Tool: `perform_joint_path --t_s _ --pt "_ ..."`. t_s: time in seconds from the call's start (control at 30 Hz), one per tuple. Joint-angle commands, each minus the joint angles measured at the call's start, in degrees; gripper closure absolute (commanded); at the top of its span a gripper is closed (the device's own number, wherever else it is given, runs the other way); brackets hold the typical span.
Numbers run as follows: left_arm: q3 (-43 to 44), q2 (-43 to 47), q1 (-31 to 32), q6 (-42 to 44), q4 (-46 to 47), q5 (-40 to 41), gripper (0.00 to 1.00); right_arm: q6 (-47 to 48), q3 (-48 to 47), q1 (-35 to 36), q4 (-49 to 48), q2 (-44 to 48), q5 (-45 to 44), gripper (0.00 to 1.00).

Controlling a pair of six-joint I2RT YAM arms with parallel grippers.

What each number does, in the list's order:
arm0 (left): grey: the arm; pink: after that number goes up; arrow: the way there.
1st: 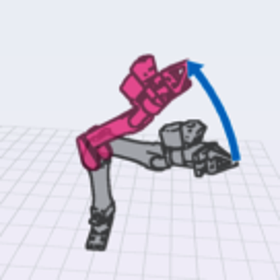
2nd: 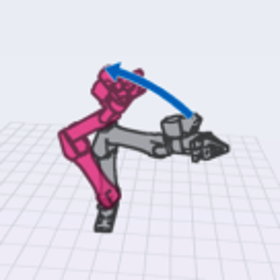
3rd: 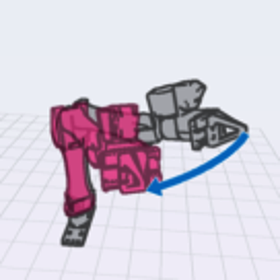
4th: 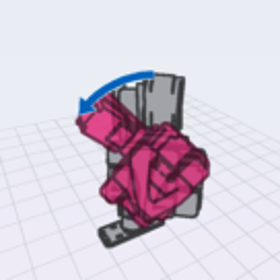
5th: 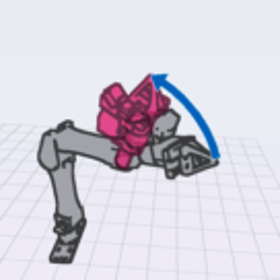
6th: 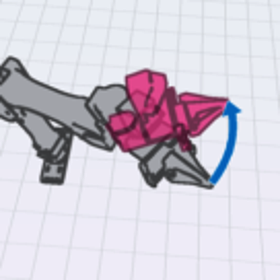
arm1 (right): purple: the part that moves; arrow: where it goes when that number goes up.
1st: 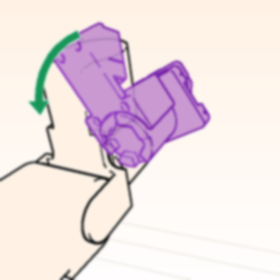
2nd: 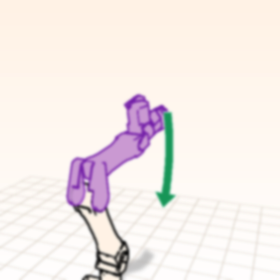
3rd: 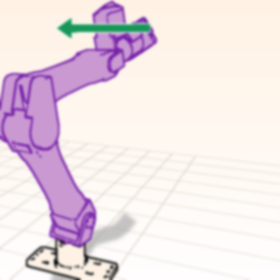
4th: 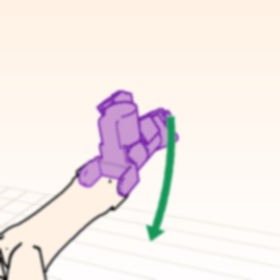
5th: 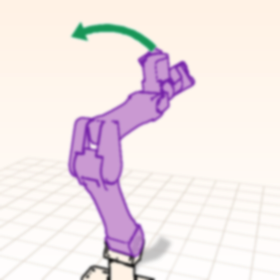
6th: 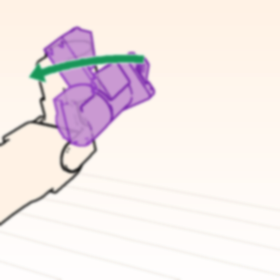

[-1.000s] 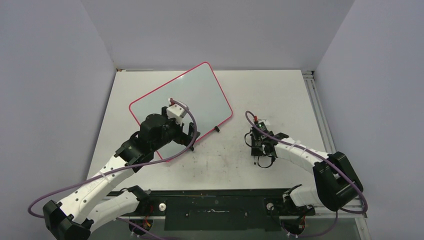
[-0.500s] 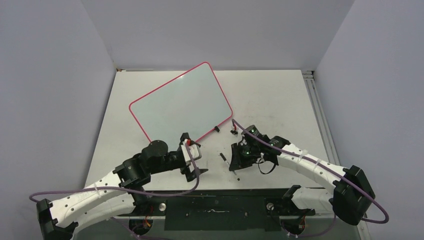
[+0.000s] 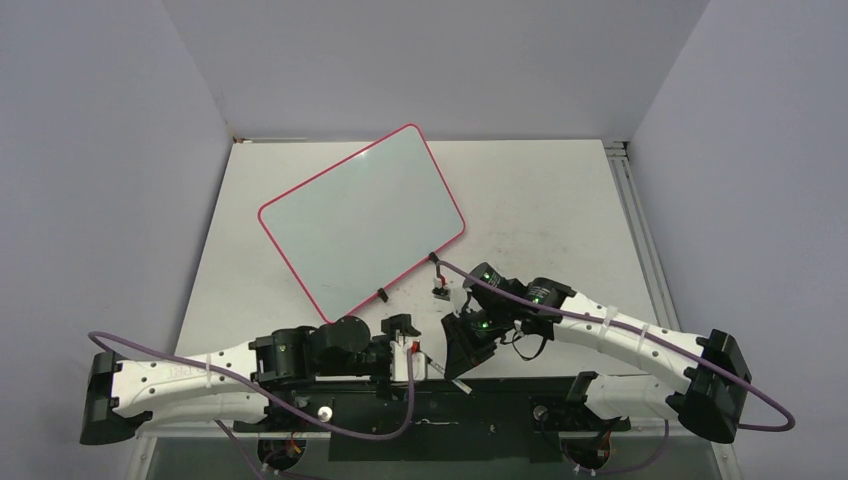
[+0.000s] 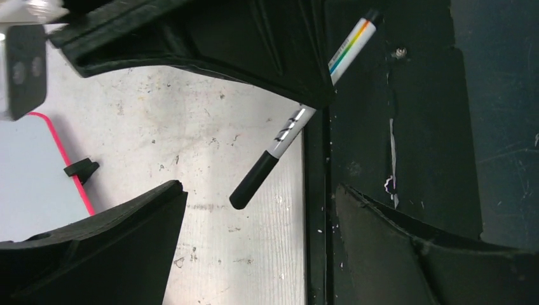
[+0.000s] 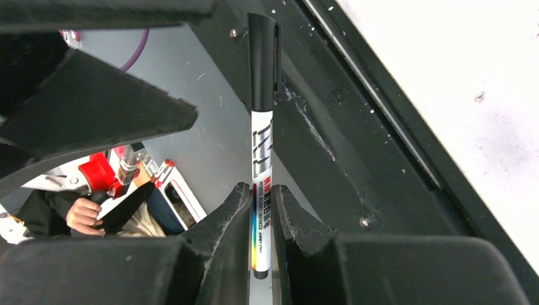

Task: Write a sentence on the whiteboard
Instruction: Open the whiteboard marker at the center of the board.

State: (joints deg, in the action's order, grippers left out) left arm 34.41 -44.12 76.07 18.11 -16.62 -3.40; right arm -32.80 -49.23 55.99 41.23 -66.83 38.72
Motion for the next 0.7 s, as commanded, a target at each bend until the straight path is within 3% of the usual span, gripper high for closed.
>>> perform_joint_path --t_s 0.0,0.43,0.67 --pt "0.6 -2.31 3.22 1.36 -1.12 2.41 0.21 0.33 -3.15 0.85 2.43 1.38 4.35 0.95" --pt "0.87 -5.06 7.86 1.86 -0.34 7.5 0.37 2.36 -6.11 2.98 4.72 -1.23 7.32 0.95" --pt "2.29 -8.09 10.94 2.36 -1.38 10.12 0.6 2.28 -6.79 3.76 4.0 -1.89 7.8 0.95"
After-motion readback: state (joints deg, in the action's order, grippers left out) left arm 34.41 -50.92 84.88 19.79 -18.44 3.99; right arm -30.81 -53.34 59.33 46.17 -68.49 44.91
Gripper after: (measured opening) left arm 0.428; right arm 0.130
